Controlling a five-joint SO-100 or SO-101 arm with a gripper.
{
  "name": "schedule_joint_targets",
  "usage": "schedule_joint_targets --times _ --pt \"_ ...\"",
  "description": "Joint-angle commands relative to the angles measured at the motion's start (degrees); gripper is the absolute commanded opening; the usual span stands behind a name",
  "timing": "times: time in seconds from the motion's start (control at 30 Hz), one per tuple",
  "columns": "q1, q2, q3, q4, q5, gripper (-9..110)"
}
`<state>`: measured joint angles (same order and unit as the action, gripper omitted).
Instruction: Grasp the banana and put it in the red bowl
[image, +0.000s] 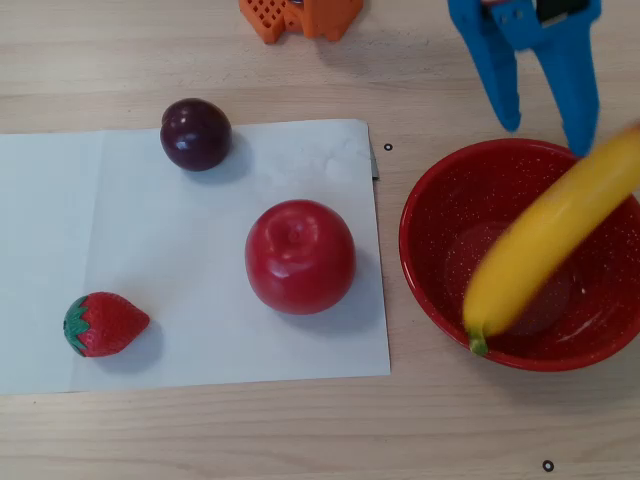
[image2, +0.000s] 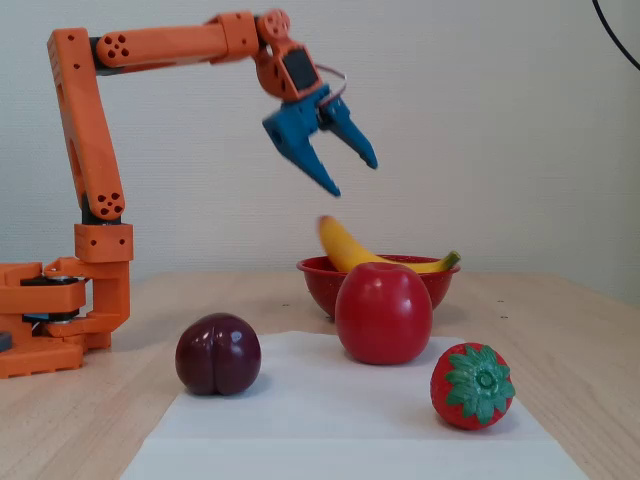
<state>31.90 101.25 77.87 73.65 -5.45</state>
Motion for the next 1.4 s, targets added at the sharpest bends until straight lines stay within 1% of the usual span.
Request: schedule_joint_targets --times 0.0,0.17,0.37,0.57,0.67,0.77,0.9,1.17,1.37 --pt "-3.96 2.37 -9.23 5.71 -1.05 18" --pt "-8.17 4.66 -15.56 14.59 -0.44 0" --pt "-13.97 9.84 -14.24 20.3 0.35 0" --pt "-19.07 19.51 -2.81 17.05 1.49 0" --pt "-21.45 25.31 5.01 13.18 1.41 0" --pt "-23.99 30.76 13.36 8.17 -1.76 0" --pt "-26.46 36.83 24.7 1.76 -2.37 0" --pt "-29.27 53.17 52.38 -18.11 -1.67 0" --pt "-28.83 63.81 70.93 -32.17 -0.53 0"
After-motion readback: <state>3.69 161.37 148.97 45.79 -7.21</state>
